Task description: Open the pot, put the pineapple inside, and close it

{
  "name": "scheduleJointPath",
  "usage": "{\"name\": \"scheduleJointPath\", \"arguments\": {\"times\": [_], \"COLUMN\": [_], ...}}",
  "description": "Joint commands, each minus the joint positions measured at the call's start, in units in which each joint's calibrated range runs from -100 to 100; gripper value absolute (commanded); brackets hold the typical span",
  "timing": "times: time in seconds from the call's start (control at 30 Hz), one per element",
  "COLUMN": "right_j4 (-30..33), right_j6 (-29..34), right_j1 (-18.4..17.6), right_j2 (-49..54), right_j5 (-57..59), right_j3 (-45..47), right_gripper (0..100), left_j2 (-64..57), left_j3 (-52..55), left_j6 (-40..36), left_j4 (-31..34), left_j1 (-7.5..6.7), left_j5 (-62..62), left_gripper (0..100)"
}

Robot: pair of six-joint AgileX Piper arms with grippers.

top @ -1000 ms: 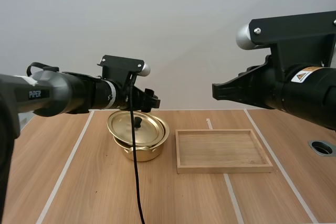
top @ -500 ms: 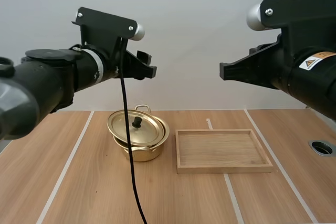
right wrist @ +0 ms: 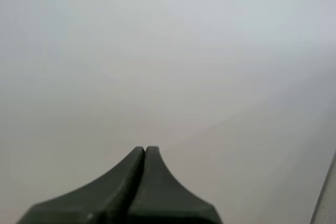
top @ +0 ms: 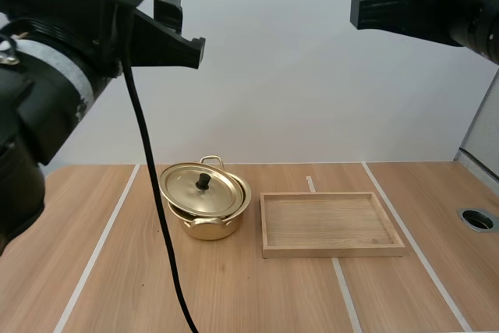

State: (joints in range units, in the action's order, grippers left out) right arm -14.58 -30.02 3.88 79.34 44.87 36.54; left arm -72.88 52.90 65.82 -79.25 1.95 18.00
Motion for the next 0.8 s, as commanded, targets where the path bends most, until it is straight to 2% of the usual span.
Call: {"name": "scheduleJointPath", "arguments": {"times": [0.0, 0.13, 0.17, 0.53, 0.63, 0.77], "right_j4": [0.27, 0.27, -0.11, -1.05, -1.05, -1.05], "right_j6": [1.75, 5.43, 5.43, 5.43, 5.43, 5.43], "right_j1": [0.63, 1.32, 1.32, 1.32, 1.32, 1.32], "right_j2": [0.95, 2.97, 3.32, 8.54, 8.54, 8.54], "right_j5": [4.83, 9.97, 10.38, 11.22, 11.22, 11.22], "right_j3": [-1.22, -1.21, -1.21, -1.21, -1.21, -1.21], "right_gripper": [0, 0, 0, 0, 0, 0], "left_j2": [-5.27, -12.2, -13.48, -24.42, -24.42, -24.42], "left_j3": [-0.63, -0.63, -0.63, -0.63, -0.63, 0.96], "left_j6": [-0.5, -0.5, -0.5, -0.1, -0.1, -0.1], "left_j4": [-0.84, -0.84, -0.61, -0.22, -0.49, -4.63], "left_j1": [-0.06, -0.06, -0.06, -0.06, -0.06, -0.06], "left_j5": [-4.09, -9.21, -10.83, -29.74, -33.64, -33.67], "left_gripper": [100, 100, 96, 0, 0, 0]}}
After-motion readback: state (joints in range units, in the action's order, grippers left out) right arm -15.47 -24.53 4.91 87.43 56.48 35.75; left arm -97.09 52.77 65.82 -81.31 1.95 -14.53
